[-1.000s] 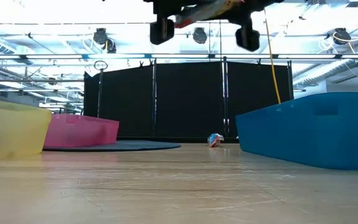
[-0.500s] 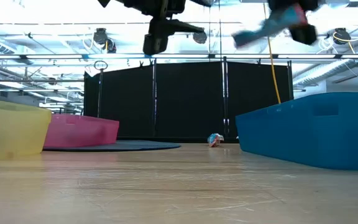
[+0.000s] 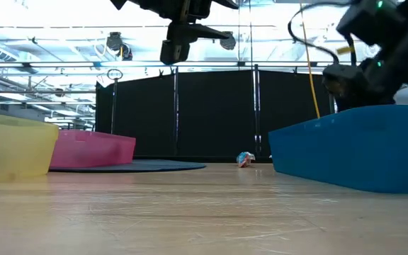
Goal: Pick and place Granola Bars by type
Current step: Put the bottom red granola bar into the blue bin, then put the right red granola bar into the blue bin
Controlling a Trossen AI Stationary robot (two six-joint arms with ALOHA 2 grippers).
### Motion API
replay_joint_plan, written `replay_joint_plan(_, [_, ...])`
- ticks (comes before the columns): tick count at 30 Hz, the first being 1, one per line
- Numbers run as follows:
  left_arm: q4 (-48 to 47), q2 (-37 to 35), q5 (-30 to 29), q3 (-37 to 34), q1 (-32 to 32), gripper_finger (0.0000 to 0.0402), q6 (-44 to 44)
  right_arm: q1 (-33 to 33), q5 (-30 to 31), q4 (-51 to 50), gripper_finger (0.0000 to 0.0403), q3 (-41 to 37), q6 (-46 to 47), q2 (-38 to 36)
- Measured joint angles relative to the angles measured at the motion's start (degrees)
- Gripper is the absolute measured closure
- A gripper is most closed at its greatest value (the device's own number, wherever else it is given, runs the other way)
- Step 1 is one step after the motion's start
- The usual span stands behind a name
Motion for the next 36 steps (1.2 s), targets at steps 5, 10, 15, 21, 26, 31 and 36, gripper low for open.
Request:
replay_joint_plan(5, [0.0,0.0,0.8,0.0,0.0,0.0217,0.0,-2.2,-3.0,0.9,0.0334,-2.7,0.8,0.0])
replay_joint_plan(10, [-0.3,0.0,1.8,0.0,0.0,0.0217,0.9,-5.2,-7.2,9.5,0.0267,-2.3,0.8,0.0])
replay_joint_plan(15, [-10.5,0.0,-2.2,0.0,0.4,0.0217,4.3,-8.5,-4.0,10.5,0.0242,5.2,-1.1,1.7])
replay_joint_plan(21, [-16.8,0.0,-3.1,0.0,-0.6,0.0217,13.4,-14.4,1.8,4.8,0.0243,14.2,-4.7,5.8])
replay_joint_plan(26, [-11.3,-2.9,3.0,0.0,-2.4,0.0217,21.6,-20.0,3.5,0.1,0.0232,16.4,-4.9,9.1])
replay_joint_plan(31, [-4.9,-8.4,2.8,-2.6,-2.5,0.0218,22.3,-24.3,3.5,-1.5,0.0209,16.4,-8.5,12.5])
replay_joint_plan(36, [-2.3,-14.6,-0.8,-7.7,-2.7,0.0217,21.0,-26.4,3.5,-0.5,0.0188,16.5,-9.4,16.7])
